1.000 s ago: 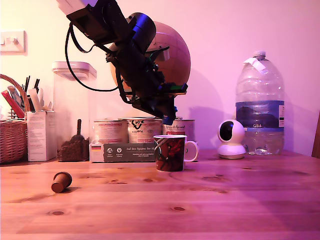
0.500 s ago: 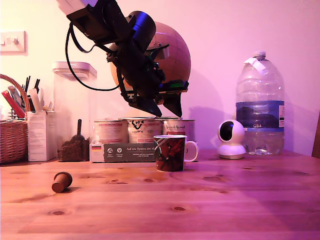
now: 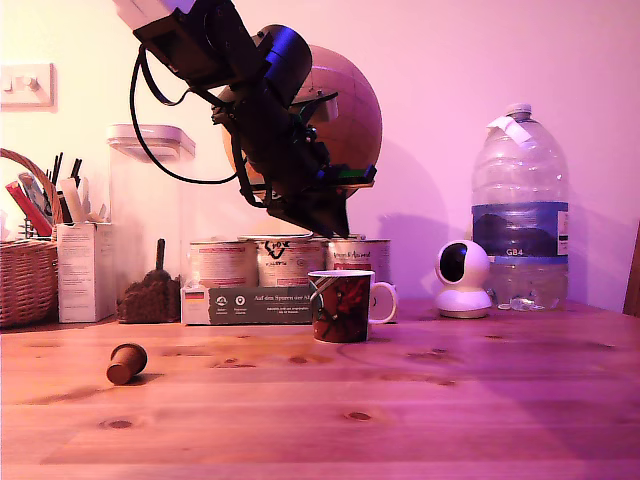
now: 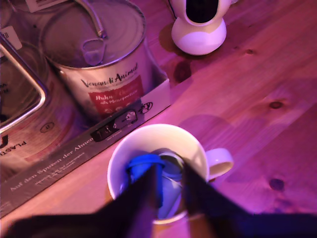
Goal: Pick up the coffee capsules from the table one by one and drop them inside the nearest coffee cup
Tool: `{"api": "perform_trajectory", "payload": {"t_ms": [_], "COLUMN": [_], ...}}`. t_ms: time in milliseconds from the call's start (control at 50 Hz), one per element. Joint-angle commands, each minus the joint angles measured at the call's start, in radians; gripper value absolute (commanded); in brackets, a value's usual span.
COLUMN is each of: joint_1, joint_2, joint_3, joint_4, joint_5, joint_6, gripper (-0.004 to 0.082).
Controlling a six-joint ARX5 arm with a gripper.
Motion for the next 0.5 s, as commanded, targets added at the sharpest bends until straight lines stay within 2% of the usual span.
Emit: {"api": "perform_trajectory", "payload": {"t_ms": [0,160,260,320,340,480], "joint_1": [-0.003,-0.006,-0.006,-0.005,-0.004,-0.003], "joint_2": [-0.026,-0.108,-0.179,-0.221,-0.233,-0.333], "joint_3": [-0.028,-0.137,-0.229,-0.276,-0.291,-0.418], "joint_4": [0.027,0.101,0.160,0.175,0.180,0.246], "joint_5": [0.004,-0.004,-0.027,-0.030,-0.030,-0.031], "joint_6": [-0.004,-0.008,-0.009,-0.016,-0.031,-0.039], "gripper": [0.0014,0.0008,0.0001,0.0001,0.0001,0.0001]}}
